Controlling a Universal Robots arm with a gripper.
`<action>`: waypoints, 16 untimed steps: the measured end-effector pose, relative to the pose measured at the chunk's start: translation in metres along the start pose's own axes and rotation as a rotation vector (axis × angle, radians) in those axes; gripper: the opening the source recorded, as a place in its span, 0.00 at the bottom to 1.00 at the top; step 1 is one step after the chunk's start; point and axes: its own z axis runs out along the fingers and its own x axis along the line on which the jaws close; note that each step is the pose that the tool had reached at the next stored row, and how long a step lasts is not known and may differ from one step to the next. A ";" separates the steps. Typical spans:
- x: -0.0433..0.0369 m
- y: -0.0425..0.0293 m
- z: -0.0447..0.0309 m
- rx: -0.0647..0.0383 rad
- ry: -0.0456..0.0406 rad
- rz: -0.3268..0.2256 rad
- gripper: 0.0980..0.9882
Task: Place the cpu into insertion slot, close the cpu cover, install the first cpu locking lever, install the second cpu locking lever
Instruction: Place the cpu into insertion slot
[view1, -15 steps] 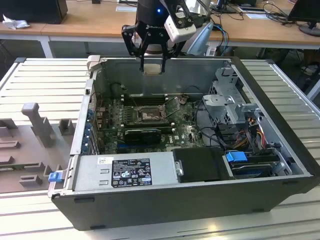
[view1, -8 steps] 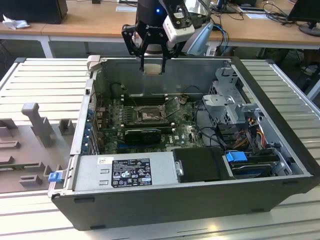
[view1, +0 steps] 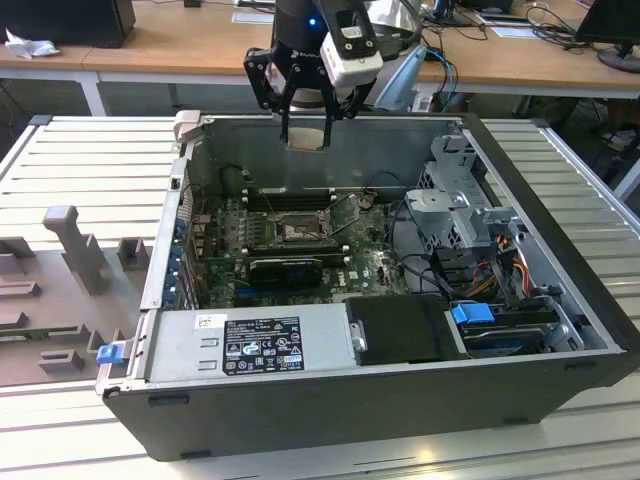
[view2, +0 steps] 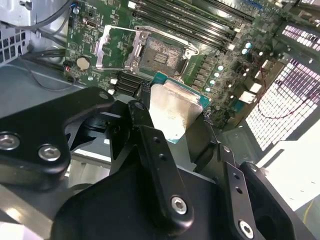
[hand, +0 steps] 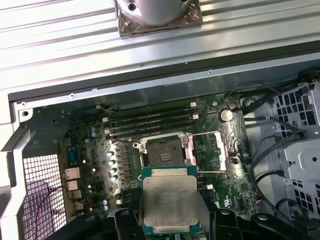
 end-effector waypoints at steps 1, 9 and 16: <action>0.0000 0.0000 0.0001 0.000 -0.0012 0.013 0.48; 0.0001 -0.0001 0.0010 -0.002 -0.0078 0.087 0.48; 0.0001 -0.0004 0.0029 -0.002 -0.0079 0.089 0.48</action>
